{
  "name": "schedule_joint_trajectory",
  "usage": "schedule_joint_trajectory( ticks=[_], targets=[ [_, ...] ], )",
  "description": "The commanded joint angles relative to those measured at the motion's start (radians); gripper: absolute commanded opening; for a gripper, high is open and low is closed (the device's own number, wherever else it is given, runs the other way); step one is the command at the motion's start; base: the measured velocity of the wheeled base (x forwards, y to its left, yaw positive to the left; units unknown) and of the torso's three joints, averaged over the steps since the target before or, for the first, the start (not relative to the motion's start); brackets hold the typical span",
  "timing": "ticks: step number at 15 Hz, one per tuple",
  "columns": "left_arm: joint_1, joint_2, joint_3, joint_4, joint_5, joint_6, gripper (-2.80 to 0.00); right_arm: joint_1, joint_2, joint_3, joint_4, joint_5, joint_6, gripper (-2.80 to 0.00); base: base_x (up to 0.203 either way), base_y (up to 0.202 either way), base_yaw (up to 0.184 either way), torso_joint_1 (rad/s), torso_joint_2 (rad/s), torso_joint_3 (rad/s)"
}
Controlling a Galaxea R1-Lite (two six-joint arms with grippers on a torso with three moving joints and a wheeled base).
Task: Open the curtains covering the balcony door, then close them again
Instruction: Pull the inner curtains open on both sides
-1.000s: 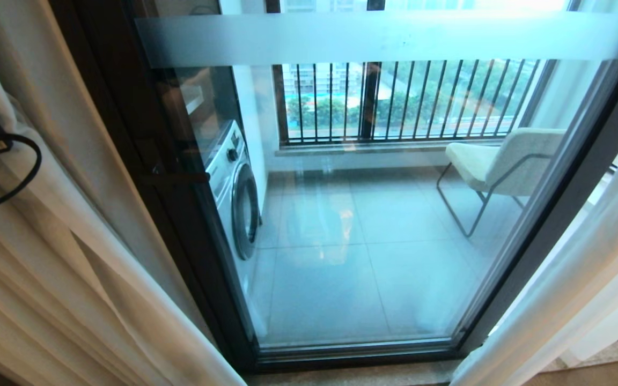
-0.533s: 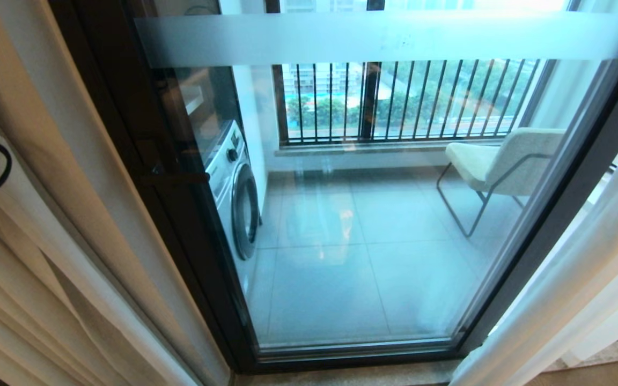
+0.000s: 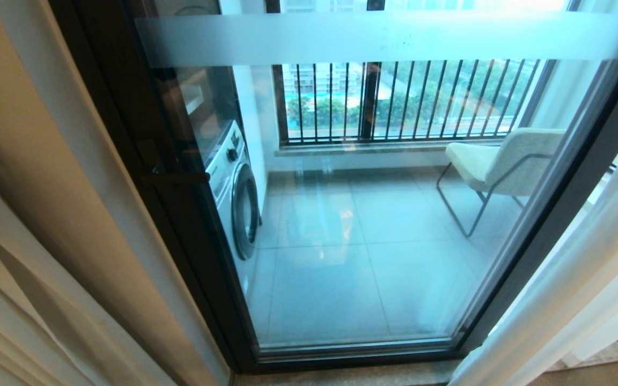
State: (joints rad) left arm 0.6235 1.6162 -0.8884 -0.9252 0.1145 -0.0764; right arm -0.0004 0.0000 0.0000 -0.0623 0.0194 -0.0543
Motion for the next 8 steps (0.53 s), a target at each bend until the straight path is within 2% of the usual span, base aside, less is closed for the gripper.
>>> schedule_joint_trajectory(
  ticks=[1, 8],
  targets=[
    [0.042, 0.041, -0.021, -0.014, -0.001, 0.0, -2.8, 0.0, 0.002, 0.0, -0.001, 0.001, -0.001, -2.8, 0.0, 0.0, 0.0, 0.0, 0.0, 0.0],
    [0.124, 0.158, -0.112, -0.043, -0.001, 0.0, -2.8, -0.001, 0.002, 0.0, -0.001, 0.001, -0.001, -2.8, 0.0, 0.0, 0.0, 0.0, 0.0, 0.0]
  ],
)
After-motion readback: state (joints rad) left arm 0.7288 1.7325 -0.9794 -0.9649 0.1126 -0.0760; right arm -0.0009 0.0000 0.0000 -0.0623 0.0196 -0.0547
